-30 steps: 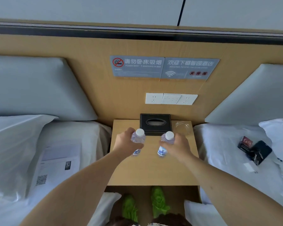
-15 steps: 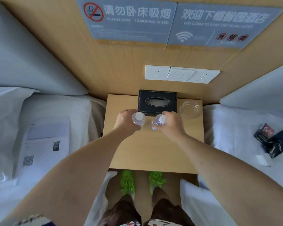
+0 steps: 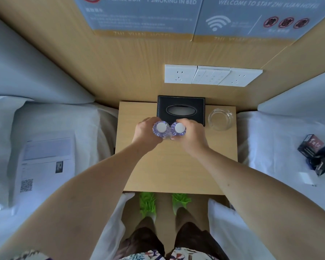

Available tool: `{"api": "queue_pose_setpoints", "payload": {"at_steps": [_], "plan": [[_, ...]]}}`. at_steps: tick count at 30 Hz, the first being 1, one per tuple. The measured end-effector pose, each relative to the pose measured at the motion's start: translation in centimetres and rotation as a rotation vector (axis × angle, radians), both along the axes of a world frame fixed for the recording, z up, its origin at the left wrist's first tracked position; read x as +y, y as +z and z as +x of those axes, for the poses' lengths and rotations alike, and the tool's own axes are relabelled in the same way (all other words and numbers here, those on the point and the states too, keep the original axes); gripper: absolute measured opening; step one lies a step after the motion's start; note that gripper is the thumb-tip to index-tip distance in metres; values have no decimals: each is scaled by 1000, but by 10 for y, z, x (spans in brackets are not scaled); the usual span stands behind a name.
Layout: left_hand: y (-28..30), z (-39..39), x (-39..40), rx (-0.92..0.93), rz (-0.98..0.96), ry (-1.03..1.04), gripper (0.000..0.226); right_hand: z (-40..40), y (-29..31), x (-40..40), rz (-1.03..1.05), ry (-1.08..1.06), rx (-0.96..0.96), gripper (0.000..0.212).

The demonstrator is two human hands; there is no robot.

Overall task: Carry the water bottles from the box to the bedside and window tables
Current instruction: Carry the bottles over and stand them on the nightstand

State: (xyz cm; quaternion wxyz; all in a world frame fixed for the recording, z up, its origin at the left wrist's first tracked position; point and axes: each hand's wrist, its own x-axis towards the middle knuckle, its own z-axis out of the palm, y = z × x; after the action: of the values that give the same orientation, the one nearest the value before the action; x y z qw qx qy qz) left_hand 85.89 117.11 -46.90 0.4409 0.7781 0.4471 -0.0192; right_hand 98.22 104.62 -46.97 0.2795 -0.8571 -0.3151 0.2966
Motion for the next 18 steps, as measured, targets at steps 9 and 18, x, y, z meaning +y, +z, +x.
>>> {"api": "queue_pose_setpoints", "payload": {"at_steps": [9, 18], "plan": [[-1, -4, -1, 14, -36, -26, 74, -4, 2, 1, -30, -14, 21, 79], [41, -17, 8, 58, 17, -64, 76, -11, 40, -14, -200, -5, -42, 74]]}}
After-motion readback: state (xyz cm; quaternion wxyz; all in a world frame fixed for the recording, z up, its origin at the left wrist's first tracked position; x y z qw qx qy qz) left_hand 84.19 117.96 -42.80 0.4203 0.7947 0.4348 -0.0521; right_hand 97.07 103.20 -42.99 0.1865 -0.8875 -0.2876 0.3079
